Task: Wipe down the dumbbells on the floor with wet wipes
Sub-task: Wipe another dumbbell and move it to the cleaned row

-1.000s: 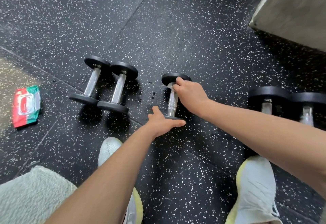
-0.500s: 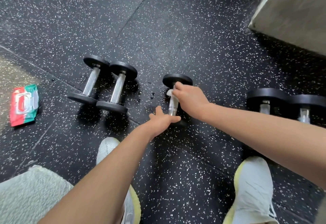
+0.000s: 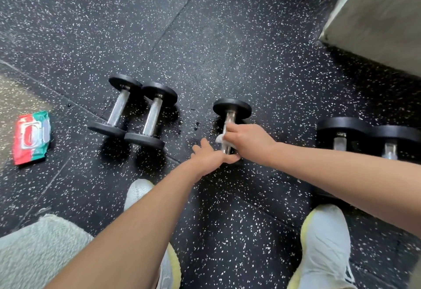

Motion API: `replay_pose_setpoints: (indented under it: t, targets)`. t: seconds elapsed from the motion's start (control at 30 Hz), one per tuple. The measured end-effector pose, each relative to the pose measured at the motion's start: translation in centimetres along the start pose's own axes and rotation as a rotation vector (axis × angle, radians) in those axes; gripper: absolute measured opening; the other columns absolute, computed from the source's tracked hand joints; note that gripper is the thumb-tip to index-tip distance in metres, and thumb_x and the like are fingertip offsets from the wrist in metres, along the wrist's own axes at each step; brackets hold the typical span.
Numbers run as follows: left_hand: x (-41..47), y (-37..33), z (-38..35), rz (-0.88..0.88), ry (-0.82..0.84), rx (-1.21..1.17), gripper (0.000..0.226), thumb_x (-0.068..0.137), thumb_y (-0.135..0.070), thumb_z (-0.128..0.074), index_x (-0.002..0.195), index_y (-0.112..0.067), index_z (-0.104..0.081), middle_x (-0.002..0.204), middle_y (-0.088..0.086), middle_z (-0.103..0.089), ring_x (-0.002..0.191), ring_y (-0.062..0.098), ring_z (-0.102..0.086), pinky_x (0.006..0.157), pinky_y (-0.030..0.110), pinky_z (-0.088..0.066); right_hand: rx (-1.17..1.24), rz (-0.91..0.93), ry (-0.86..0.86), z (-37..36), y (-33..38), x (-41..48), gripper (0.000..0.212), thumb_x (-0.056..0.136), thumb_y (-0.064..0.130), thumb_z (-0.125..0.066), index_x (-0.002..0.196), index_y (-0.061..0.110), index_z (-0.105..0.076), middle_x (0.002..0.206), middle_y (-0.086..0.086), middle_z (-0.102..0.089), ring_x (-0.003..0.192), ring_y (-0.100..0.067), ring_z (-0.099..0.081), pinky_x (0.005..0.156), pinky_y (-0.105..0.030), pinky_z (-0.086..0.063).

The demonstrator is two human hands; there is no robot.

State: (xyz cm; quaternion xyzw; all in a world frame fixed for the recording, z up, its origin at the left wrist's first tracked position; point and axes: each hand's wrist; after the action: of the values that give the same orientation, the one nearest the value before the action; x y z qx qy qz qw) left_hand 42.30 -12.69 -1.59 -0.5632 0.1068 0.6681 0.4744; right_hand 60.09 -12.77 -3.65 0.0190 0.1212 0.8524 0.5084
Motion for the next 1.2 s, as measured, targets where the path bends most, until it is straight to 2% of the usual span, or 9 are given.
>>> replay_pose_setpoints:
  t: [0.1, 0.23, 0.37, 0.5, 0.57, 0.7, 0.9, 1.1, 1.2]
  targets:
    - [-0.2, 0.2, -0.5, -0.009, -0.043, 0.009, 0.142, 0.069, -0.066, -0.086, 0.166, -0.022, 0.008, 0.174, 0.010, 0.007, 0.160, 0.035, -0.007, 0.126, 0.058, -0.018, 0.003, 0.012, -0.005, 0.0, -0.8, 0.5, 0.013, 0.076, 0.010, -0.076, 0.087, 0.016, -0.072, 0.086, 0.003, -0.059, 0.060, -0.024, -0.058, 0.047, -0.029, -0.030]
    - [-0.6, 0.1, -0.6, -0.013, -0.060, -0.001, 0.144, 0.069, -0.068, -0.086, 0.166, -0.021, 0.010, 0.174, 0.013, 0.010, 0.161, 0.036, -0.001, 0.127, 0.059, -0.015, 0.044, -0.145, -0.081, 1.0, -1.7, 2.4, 0.009, 0.088, 0.021, -0.069, 0.094, 0.023, -0.074, 0.096, 0.007, -0.061, 0.069, -0.025, -0.062, 0.053, -0.035, -0.047]
    - [-0.5, 0.0, -0.8, -0.020, -0.046, -0.016, 0.143, 0.068, -0.068, -0.087, 0.167, -0.025, 0.008, 0.174, 0.011, 0.009, 0.160, 0.036, -0.004, 0.126, 0.061, -0.016, 0.004, -0.025, -0.031, 0.9, -1.2, 1.4, 0.007, 0.085, 0.018, -0.070, 0.092, 0.020, -0.072, 0.091, 0.007, -0.056, 0.065, -0.022, -0.058, 0.050, -0.032, -0.037]
    - [-0.5, 0.2, -1.0, -0.031, -0.021, -0.041, 0.140, 0.066, -0.069, -0.087, 0.166, -0.033, 0.004, 0.174, 0.008, 0.006, 0.159, 0.037, -0.009, 0.125, 0.062, -0.019, 0.066, 0.162, 0.028, 1.3, -1.5, 0.1, 0.015, 0.097, 0.026, -0.062, 0.092, 0.019, -0.074, 0.087, 0.006, -0.057, 0.066, -0.021, -0.057, 0.051, -0.031, -0.042]
    - [-0.5, 0.4, -1.0, -0.041, -0.001, -0.074, 0.141, 0.065, -0.070, -0.088, 0.165, -0.035, 0.004, 0.175, 0.006, 0.005, 0.158, 0.038, -0.015, 0.124, 0.062, -0.022, 0.082, 0.144, 0.001, 2.0, -2.0, 0.6, 0.020, 0.097, 0.030, -0.060, 0.093, 0.019, -0.076, 0.089, 0.006, -0.061, 0.068, -0.019, -0.060, 0.055, -0.030, -0.044]
    - [-0.6, 0.6, -1.4, -0.110, -0.007, -0.102, 0.133, 0.067, -0.066, -0.089, 0.164, -0.035, -0.004, 0.171, 0.007, -0.007, 0.152, 0.037, -0.030, 0.120, 0.056, -0.031, 0.176, -0.092, -0.157, 2.8, -2.7, 1.2, 0.020, 0.097, 0.028, -0.061, 0.093, 0.017, -0.078, 0.091, 0.004, -0.066, 0.070, -0.027, -0.064, 0.062, -0.039, -0.055]
    - [-0.1, 0.8, -0.9, -0.123, 0.027, -0.149, 0.123, 0.074, -0.047, -0.089, 0.164, -0.034, -0.007, 0.166, 0.007, -0.014, 0.146, 0.031, -0.035, 0.119, 0.049, -0.033, 0.243, 0.161, 0.055, 1.5, 0.3, -1.5, 0.025, 0.096, 0.032, -0.056, 0.098, 0.018, -0.077, 0.091, 0.004, -0.063, 0.072, -0.023, -0.062, 0.059, -0.030, -0.043]
    - [-0.2, 0.8, -0.2, -0.106, 0.079, -0.168, 0.125, 0.055, -0.058, -0.081, 0.159, -0.048, -0.012, 0.165, 0.003, -0.017, 0.143, 0.033, -0.036, 0.118, 0.059, -0.035, 0.258, -0.075, -0.126, 2.6, -2.5, 1.1, 0.014, 0.095, 0.029, -0.067, 0.096, 0.021, -0.078, 0.092, 0.006, -0.065, 0.075, -0.021, -0.063, 0.064, -0.038, -0.054]
    - [-0.1, 0.6, -0.4, -0.116, 0.100, -0.148, 0.120, 0.054, -0.059, -0.074, 0.158, -0.050, -0.013, 0.163, 0.002, -0.018, 0.141, 0.033, -0.037, 0.117, 0.060, -0.036, 0.271, -0.013, -0.075, 2.6, -1.3, -0.2, 0.013, 0.095, 0.027, -0.067, 0.097, 0.020, -0.078, 0.092, 0.007, -0.065, 0.077, -0.020, -0.063, 0.063, -0.033, -0.051]
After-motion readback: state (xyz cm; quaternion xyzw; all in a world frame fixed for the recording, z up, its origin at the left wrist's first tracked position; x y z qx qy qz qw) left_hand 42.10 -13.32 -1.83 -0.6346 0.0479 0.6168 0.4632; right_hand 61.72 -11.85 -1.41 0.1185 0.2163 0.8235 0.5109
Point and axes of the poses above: each hand's wrist, its own x-axis towards the middle knuckle, its own z-axis out of the back of the hand, y = z × x
